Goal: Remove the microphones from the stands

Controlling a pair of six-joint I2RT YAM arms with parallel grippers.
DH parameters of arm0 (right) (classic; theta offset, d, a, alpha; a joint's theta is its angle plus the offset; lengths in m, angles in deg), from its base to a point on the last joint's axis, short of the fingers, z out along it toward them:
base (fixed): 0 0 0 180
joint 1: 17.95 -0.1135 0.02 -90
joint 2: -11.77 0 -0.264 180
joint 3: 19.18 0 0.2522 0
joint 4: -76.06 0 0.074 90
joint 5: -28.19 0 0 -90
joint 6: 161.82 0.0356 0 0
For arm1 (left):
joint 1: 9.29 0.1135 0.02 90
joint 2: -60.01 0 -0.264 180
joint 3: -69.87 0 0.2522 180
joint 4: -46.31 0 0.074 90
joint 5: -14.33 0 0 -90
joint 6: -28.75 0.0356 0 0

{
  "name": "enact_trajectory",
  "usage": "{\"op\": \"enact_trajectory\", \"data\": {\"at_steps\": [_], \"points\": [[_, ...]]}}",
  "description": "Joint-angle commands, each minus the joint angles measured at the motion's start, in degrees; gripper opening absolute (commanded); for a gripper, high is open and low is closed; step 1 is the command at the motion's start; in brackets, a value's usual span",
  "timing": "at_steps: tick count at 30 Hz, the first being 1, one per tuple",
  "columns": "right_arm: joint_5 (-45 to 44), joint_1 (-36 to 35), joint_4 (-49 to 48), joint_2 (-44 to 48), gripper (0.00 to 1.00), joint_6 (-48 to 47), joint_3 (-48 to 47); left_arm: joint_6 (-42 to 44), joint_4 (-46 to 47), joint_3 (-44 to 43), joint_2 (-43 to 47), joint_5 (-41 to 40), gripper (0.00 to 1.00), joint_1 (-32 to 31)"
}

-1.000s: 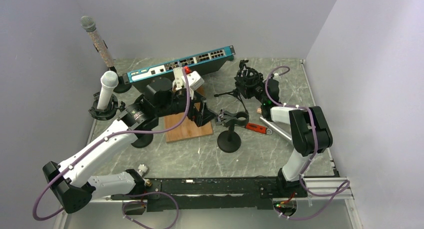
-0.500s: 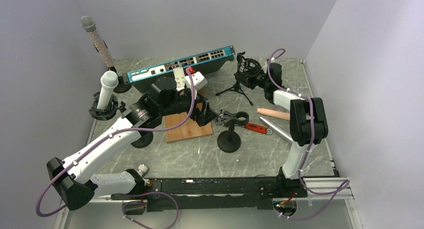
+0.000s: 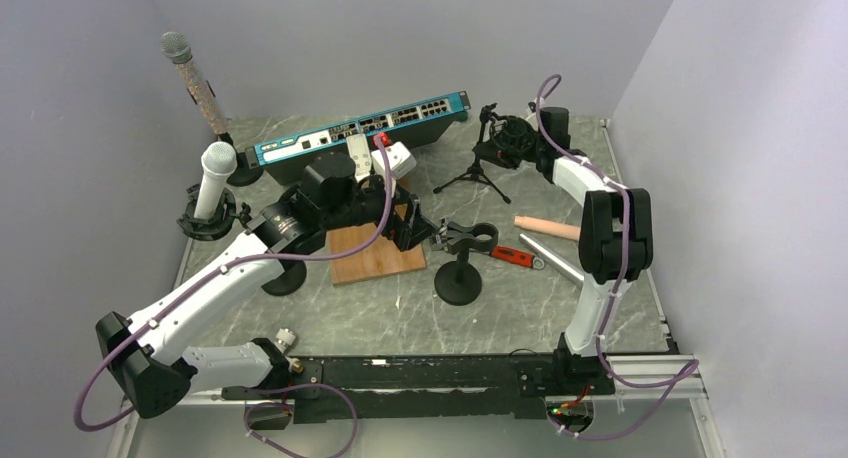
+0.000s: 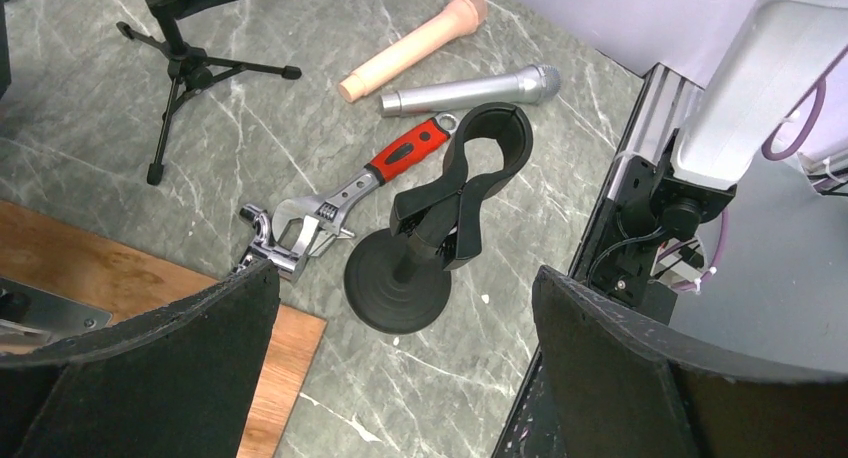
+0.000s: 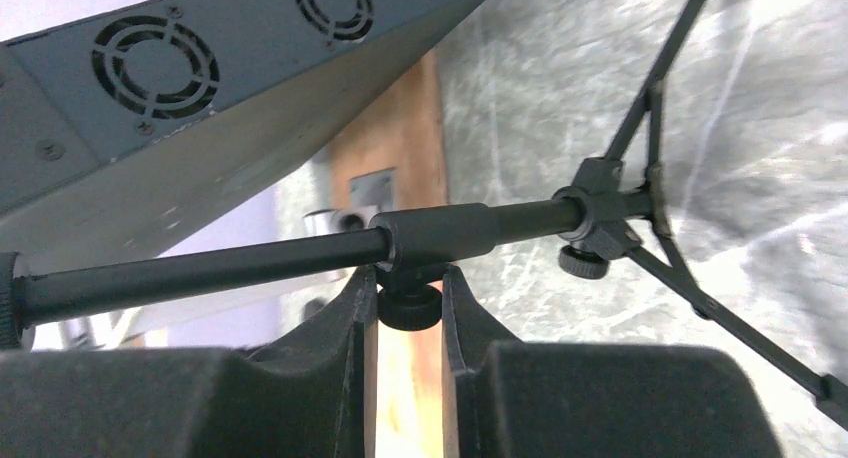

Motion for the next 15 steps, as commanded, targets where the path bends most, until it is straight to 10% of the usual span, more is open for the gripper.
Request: {"op": "enact_trajectory", "data": {"at_steps": [1,6,15], "points": [[-25.1,-3.6,17.2,1.6,0.00,-11.0,1.5,0.6,0.1,-2.6,-0.4,-0.1,0.99,-0.2],[-37.9,-7.3,17.4,3.9,0.00,-15.0,1.7,0.3,0.1,-2.6,-0.7,0.8,1.00,-0.2],[-21.5,-5.7,8.6,5.9,0.20,-9.5,4.8,0.2,-0.1,-3.0,-1.4,1.9,1.00,-0.2]]}}
